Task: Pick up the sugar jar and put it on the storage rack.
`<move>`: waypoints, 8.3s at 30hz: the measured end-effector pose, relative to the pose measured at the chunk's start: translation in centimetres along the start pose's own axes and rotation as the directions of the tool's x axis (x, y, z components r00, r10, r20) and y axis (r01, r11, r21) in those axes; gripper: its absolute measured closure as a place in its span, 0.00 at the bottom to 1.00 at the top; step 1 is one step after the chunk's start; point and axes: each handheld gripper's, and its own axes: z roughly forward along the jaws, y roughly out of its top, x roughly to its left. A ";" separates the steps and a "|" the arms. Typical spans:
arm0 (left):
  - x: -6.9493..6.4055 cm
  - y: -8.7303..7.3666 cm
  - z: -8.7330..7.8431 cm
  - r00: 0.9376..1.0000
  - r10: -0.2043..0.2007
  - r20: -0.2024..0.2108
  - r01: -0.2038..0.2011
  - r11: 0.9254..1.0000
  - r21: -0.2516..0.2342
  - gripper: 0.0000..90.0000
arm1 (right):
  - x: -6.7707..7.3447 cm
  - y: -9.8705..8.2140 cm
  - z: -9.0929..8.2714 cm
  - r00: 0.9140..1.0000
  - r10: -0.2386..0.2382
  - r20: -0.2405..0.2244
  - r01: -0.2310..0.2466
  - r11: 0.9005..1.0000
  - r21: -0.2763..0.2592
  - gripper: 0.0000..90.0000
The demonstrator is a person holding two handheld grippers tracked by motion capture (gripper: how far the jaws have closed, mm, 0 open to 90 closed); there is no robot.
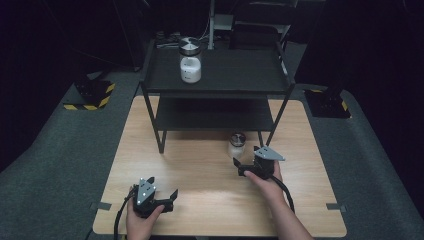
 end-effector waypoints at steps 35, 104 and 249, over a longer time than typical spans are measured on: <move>0.2 -0.3 -0.2 1.000 -0.024 0.002 0.024 1.000 -0.014 0.01 | 1.8 -0.3 5.2 0.994 0.044 0.103 -0.042 0.999 -0.022 0.34; -0.5 -0.1 -0.1 1.000 0.003 -0.018 -0.003 1.000 -0.002 0.01 | 4.1 3.1 -9.6 0.997 0.025 0.070 -0.009 0.975 -0.221 0.34; 0.6 -0.1 -0.1 1.000 -0.013 0.006 0.013 1.000 -0.001 0.01 | 2.2 24.2 -1.7 0.982 0.046 0.184 0.017 0.945 -0.327 0.31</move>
